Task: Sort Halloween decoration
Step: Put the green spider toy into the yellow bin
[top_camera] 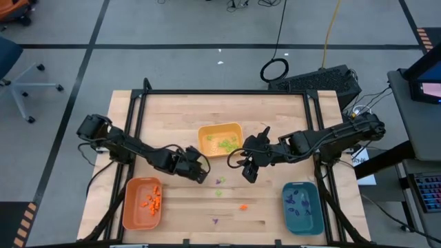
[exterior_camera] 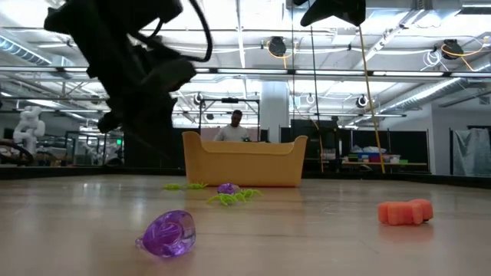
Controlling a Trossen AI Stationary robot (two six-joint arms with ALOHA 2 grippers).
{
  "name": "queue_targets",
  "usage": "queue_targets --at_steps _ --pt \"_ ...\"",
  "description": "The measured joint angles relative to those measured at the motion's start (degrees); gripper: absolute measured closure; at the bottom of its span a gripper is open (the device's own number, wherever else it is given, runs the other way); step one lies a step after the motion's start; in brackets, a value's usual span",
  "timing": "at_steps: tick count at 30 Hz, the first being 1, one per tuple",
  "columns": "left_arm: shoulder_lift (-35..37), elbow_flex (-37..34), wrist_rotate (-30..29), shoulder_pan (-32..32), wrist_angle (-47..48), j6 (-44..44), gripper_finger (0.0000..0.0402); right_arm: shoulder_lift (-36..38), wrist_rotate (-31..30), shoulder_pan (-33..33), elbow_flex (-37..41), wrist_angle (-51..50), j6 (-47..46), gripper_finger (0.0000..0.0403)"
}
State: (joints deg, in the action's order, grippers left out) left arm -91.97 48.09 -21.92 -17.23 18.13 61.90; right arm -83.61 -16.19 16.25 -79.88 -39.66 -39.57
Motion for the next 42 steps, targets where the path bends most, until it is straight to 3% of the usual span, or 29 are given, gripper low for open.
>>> queue_targets --at_steps 7,18,42 --pt "0.0 -5.2 -4.1 0.3 -9.5 -10.9 0.0398 0.0 0.0 0.8 0.0 -0.1 0.4 0.0252" --pt "-0.2 -9.7 -5.5 1.6 -14.3 -11.7 0.0398 0.0 -0.1 1.9 0.0 -0.5 1.5 0.0252" --pt "-0.7 -11.4 1.4 1.8 -15.3 -13.3 0.0398 0.0 0.0 1.9 0.0 -0.5 2.6 0.0252"
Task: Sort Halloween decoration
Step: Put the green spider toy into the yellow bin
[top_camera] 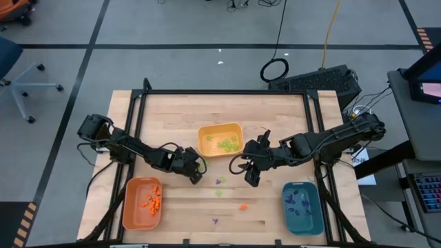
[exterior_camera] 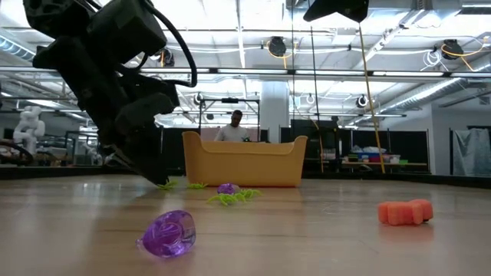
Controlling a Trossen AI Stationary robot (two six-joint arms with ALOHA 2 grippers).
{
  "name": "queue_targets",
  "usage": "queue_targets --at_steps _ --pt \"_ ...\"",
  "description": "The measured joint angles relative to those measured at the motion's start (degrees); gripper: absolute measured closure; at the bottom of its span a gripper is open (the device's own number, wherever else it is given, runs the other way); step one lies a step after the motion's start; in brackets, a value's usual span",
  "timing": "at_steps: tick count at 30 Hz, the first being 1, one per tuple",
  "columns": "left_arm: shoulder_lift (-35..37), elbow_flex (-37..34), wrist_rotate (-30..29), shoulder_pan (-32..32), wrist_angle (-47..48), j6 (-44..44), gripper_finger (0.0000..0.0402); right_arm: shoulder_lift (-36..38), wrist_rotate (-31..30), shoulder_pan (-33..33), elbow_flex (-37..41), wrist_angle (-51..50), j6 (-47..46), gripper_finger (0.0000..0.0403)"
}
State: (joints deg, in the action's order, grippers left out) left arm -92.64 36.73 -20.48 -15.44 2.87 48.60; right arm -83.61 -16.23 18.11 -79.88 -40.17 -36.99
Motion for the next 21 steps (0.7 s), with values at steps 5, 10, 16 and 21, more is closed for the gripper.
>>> queue_targets --at_steps 5,10,16,21 --pt "0.0 0.0 6.3 -0.9 -1.8 0.0 0.0398 0.0 0.0 0.0 0.0 -0.7 0.0 0.0252" --pt "2.0 0.1 13.9 -1.8 -2.5 5.0 0.0398 0.0 0.0 0.0 0.0 -1.6 0.0 0.0252" --pt "6.7 0.2 20.4 -1.4 -2.5 17.9 0.0398 0.0 0.0 0.0 0.0 -1.7 0.0 0.0252" --pt "8.5 0.2 22.2 -1.6 -2.4 21.7 0.0398 0.0 0.0 -0.2 0.0 -1.7 0.2 0.0252"
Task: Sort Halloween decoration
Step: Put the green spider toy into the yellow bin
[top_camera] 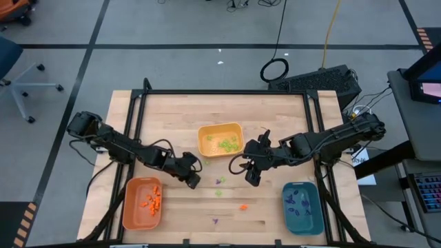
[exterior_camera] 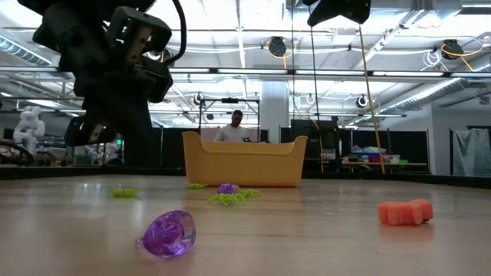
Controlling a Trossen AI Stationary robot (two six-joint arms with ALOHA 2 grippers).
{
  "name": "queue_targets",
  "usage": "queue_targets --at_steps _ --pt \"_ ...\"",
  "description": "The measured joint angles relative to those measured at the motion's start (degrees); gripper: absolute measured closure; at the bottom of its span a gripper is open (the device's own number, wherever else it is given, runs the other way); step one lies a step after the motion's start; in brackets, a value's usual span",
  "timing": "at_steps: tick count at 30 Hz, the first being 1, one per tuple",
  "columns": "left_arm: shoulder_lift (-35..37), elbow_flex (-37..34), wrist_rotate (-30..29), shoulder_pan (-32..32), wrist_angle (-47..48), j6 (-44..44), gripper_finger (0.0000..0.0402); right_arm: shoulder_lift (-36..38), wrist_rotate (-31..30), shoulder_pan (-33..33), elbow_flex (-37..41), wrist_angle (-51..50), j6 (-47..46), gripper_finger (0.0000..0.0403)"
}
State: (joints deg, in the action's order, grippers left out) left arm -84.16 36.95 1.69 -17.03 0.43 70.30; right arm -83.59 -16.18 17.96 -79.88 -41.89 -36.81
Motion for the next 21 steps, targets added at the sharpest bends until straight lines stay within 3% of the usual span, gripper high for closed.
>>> queue_targets --at_steps 7,13,17,21 --pt "0.0 0.0 0.2 -0.6 5.8 2.1 0.0379 0.0 0.0 0.0 0.0 0.0 0.0 0.0252" --pt "0.0 0.2 0.1 -0.6 6.4 1.9 0.0285 0.0 0.0 0.0 0.0 -0.3 0.1 0.0252" --pt "0.0 2.2 -2.5 -1.3 5.9 -7.6 0.0225 0.0 -0.1 0.0 0.0 -0.5 1.8 0.0252" --pt "0.0 3.6 -5.3 -2.0 5.9 -21.1 0.0207 0.0 -0.1 -0.4 0.0 -0.5 3.0 0.0252"
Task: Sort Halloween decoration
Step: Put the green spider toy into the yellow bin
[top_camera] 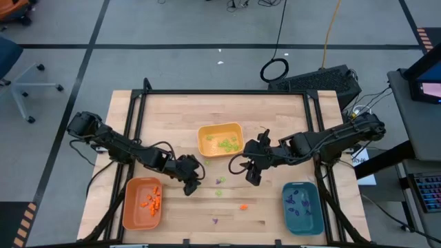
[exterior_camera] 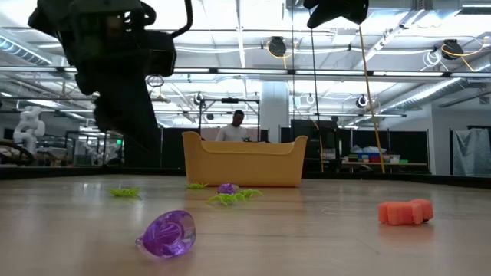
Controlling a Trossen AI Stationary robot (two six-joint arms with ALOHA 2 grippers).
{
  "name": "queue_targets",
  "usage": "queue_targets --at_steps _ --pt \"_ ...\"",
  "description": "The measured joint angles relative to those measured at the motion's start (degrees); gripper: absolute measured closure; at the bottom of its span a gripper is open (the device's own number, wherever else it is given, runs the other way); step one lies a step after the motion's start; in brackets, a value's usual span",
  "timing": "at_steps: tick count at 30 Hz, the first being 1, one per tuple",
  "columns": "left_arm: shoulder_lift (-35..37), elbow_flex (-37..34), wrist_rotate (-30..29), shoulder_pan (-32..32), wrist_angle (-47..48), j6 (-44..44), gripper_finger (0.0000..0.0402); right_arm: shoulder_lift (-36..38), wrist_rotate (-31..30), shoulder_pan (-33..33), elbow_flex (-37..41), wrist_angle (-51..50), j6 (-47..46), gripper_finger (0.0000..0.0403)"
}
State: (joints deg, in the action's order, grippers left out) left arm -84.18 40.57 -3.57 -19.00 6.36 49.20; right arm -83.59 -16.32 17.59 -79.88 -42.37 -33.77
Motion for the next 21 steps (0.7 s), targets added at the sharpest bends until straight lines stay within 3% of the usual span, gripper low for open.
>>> queue_targets --at_steps 9,17,21 --pt "0.0 0.1 0.5 -1.3 0.6 -19.7 0.0221 0.0 0.0 -0.9 0.0 -0.3 0.4 0.0252" --pt "-4.7 0.1 0.2 -3.8 -0.3 -19.6 0.0222 0.0 0.0 -0.9 0.0 -1.3 0.6 0.0252" --pt "-6.6 0.1 -4.7 -5.0 0.5 -18.1 0.0219 0.0 0.0 -0.9 0.0 -1.4 1.0 0.0252"
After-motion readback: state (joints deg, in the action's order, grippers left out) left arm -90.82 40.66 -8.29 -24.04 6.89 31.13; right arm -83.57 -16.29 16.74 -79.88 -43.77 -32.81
